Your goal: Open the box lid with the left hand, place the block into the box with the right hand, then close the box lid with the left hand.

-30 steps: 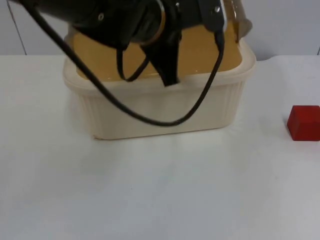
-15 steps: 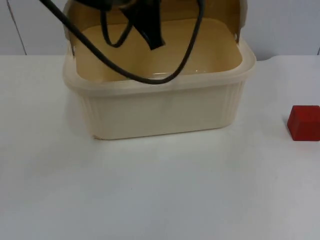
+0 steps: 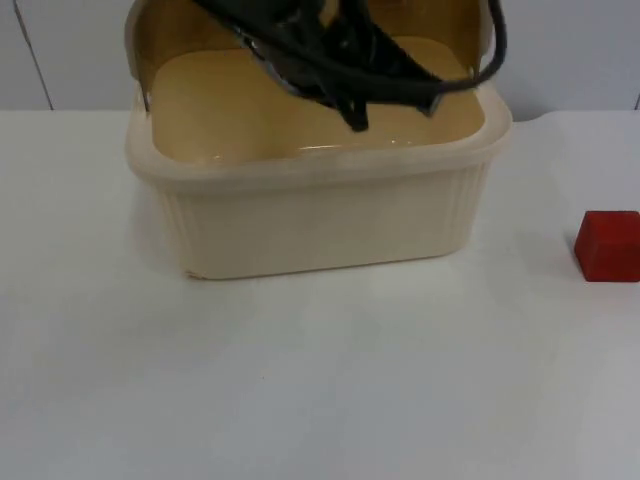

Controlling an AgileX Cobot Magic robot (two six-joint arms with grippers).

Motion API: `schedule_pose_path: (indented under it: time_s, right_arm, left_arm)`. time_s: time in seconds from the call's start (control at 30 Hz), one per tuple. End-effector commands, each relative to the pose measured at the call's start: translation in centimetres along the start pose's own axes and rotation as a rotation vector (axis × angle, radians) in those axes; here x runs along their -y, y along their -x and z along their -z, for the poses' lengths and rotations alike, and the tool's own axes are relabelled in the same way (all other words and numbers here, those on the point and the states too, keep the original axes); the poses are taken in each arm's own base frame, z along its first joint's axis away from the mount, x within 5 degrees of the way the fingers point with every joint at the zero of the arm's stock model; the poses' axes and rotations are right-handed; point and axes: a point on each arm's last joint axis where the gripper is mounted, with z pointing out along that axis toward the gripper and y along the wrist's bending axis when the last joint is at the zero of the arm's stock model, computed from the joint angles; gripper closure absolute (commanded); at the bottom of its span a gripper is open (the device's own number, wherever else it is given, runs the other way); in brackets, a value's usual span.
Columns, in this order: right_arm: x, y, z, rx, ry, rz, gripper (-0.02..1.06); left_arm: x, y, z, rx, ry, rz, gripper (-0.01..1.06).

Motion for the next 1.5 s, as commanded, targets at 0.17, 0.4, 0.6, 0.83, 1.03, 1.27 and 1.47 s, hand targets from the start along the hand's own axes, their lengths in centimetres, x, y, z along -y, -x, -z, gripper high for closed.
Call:
schedule_pose_path:
  time_s: [0.17, 0.4, 0.6, 0.83, 1.03, 1.27, 1.47]
  right_arm:
    - [0.1, 0.1, 0.1, 0.004, -0.006, 0.007, 0.0]
    - [0.0, 0.1, 0.1, 0.003, -0.001, 0.001, 0.0]
    - [0.0, 0.1, 0.1, 0.003, 0.002, -0.004, 0.0]
    - [0.0, 0.2, 0.1, 0.016, 0.006, -0.006, 0.0]
    - [-0.1, 0.4, 0.1, 0.037, 0.01, -0.006, 0.0]
    - [-0.1, 0.5, 0.1, 0.049, 0.013, -0.006, 0.0]
    - [-0.1, 0.5, 0.1, 0.046, 0.011, 0.003, 0.0]
  left_arm:
    - [2.1, 1.9, 7.1, 0.047, -0.391, 0.035, 1.05]
    - [-6.8, 5.2, 17.3, 0.411, -0.263, 0.21, 1.05]
    - [-17.2, 2.2, 25.1, 0.493, 0.156, 0.43, 1.05]
    - [-22.0, -1.7, 30.6, 0.448, 0.555, 0.465, 1.05]
    - [-21.9, -2.7, 30.2, 0.376, 0.564, 0.473, 1.05]
    - [-21.6, -3.7, 27.7, 0.334, 0.504, 0.426, 1.05]
    - [-20.5, -2.9, 26.7, 0.394, 0.323, 0.457, 0.99]
